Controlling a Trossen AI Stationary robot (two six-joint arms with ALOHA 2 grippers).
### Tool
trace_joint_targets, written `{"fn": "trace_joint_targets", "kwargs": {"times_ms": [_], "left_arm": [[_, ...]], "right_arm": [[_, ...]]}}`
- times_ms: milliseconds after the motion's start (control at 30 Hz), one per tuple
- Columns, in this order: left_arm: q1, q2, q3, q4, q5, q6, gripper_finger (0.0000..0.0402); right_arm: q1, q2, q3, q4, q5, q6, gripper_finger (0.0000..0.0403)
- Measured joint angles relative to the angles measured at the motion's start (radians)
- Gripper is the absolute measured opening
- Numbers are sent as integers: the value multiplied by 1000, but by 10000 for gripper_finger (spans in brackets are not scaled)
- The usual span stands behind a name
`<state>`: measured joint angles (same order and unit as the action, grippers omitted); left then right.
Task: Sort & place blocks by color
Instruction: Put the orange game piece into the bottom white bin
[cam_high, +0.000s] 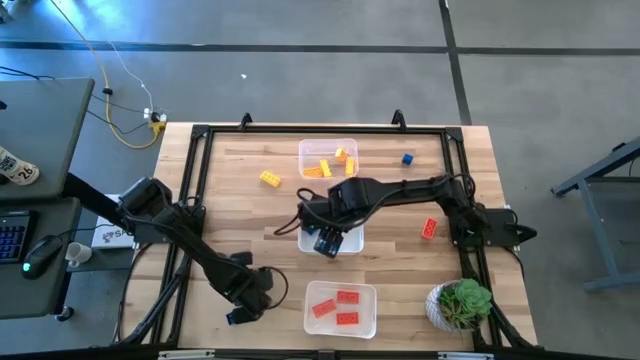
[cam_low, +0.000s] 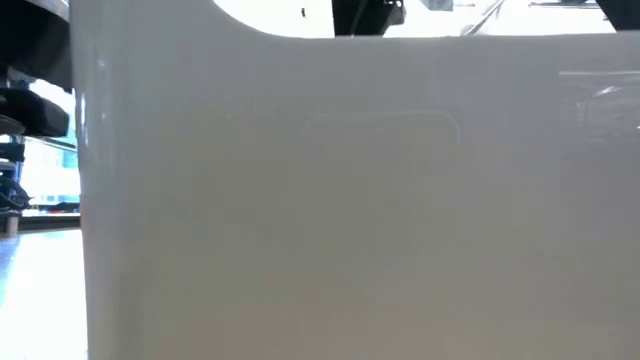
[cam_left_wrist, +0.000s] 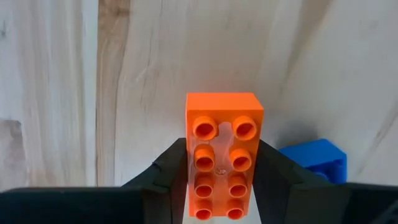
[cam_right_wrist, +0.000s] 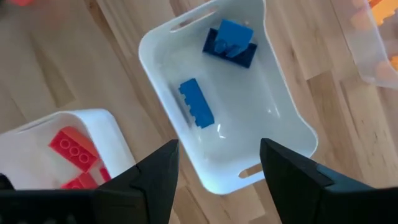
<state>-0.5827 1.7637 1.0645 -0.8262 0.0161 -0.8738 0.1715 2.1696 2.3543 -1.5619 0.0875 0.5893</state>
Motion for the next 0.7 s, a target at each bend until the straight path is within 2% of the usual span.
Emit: {"fn": "trace_joint_targets", "kwargs": {"times_ms": [333, 533, 700], "left_arm": [[0, -56, 0, 62, -40, -13, 112], [0, -88, 2, 156, -113, -5, 112], [0, -113, 2, 202, -162, 22, 112]], "right_arm": [[54, 0, 0, -9, 10, 40, 210], [87, 0, 0, -10, 9, 72, 210], [90, 0, 0, -9, 67, 136, 210]]}}
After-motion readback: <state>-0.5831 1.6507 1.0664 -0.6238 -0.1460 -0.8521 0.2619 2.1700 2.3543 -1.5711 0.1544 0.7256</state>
